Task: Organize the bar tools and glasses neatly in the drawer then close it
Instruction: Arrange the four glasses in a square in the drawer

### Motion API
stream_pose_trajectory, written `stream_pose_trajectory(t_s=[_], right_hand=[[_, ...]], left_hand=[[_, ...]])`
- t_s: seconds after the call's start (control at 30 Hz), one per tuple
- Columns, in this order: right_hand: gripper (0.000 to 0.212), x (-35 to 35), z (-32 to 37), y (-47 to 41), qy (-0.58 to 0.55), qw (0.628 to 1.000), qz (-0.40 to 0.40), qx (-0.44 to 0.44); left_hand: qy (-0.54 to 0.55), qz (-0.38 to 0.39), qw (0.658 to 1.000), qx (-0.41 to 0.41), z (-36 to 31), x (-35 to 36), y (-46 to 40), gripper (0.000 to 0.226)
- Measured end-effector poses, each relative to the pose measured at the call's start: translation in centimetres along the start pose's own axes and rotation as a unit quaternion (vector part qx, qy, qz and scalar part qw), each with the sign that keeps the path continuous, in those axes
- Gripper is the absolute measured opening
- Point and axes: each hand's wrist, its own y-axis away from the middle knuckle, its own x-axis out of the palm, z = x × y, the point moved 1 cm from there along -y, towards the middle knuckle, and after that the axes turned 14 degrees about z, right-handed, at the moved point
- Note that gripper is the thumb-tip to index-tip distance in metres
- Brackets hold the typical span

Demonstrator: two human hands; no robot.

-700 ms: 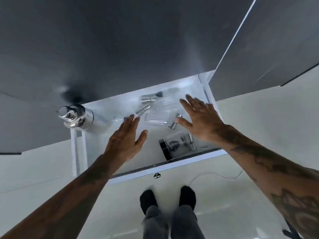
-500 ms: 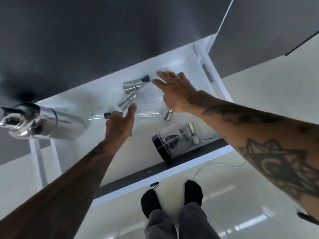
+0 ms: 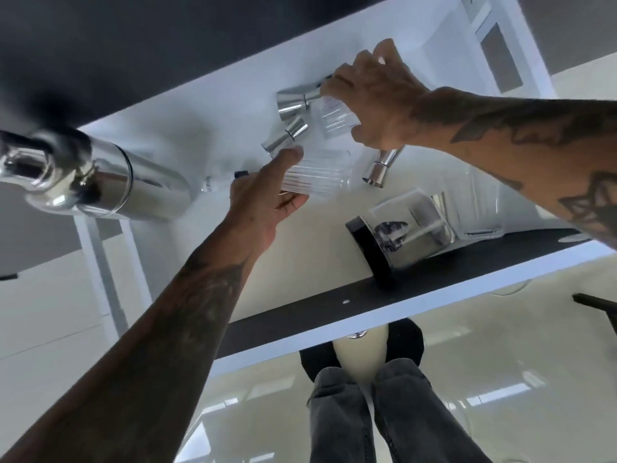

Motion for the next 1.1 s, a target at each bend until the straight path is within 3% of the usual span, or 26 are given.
stream_pose_trajectory(t_s=[0.07, 0.13, 0.23, 0.33, 0.4, 0.57, 0.63, 0.73, 0.87, 0.97, 1.0, 1.1], right_hand=[[0.067, -0.8, 1.0, 1.1, -0.068, 0.997, -0.039, 0.002], [0.066, -2.1, 2.9, 2.8, -0.174, 0.981, -0.085, 0.002], [0.065, -3.6, 7.3, 5.3, -0.370, 0.925, -0.080, -0.023], [0.066, -3.2, 12.9, 6.1, -0.479, 0.871, -0.002, -0.106], [0.069, -2.3, 16.5, 6.0, -0.481, 0.862, 0.058, -0.151], [0.062, 0.4, 21.3, 5.1, -0.381, 0.888, 0.142, -0.213], [0.060, 0.7, 21.9, 4.8, -0.326, 0.903, 0.133, -0.247], [0.064, 0.5, 22.0, 4.9, -0.236, 0.922, 0.110, -0.288], [0.074, -0.1, 22.0, 5.2, -0.182, 0.924, 0.139, -0.305], [0.090, -1.4, 20.9, 6.2, -0.234, 0.913, 0.211, -0.259], [0.082, -2.2, 19.7, 6.9, -0.268, 0.913, 0.206, -0.231], [0.036, -4.1, 12.8, 9.1, -0.336, 0.936, 0.075, -0.077]], left_hand=[[-0.054, -0.010, 0.997, 0.054, -0.2, -2.5, 3.3, 0.037], [-0.184, -0.057, 0.977, 0.094, 0.0, -5.5, 7.1, 0.030], [-0.409, -0.149, 0.894, 0.110, 0.9, -10.4, 12.1, 0.050], [-0.544, -0.125, 0.814, 0.160, 2.3, -14.7, 14.6, 0.059], [-0.608, -0.085, 0.773, 0.162, 3.0, -16.3, 15.0, 0.061], [-0.662, -0.017, 0.743, 0.094, 3.1, -16.9, 13.7, 0.061], [-0.687, 0.013, 0.723, 0.068, 2.6, -16.4, 13.5, 0.059], [-0.746, 0.061, 0.662, 0.023, 2.3, -15.5, 13.3, 0.056], [-0.767, 0.099, 0.630, -0.076, 1.9, -14.9, 12.9, 0.072], [-0.791, 0.119, 0.574, -0.172, -1.0, -13.8, 13.1, 0.070], [-0.788, 0.113, 0.585, -0.159, -2.2, -13.0, 13.0, 0.061], [-0.717, 0.084, 0.691, 0.008, -4.7, -8.3, 11.6, 0.027]])
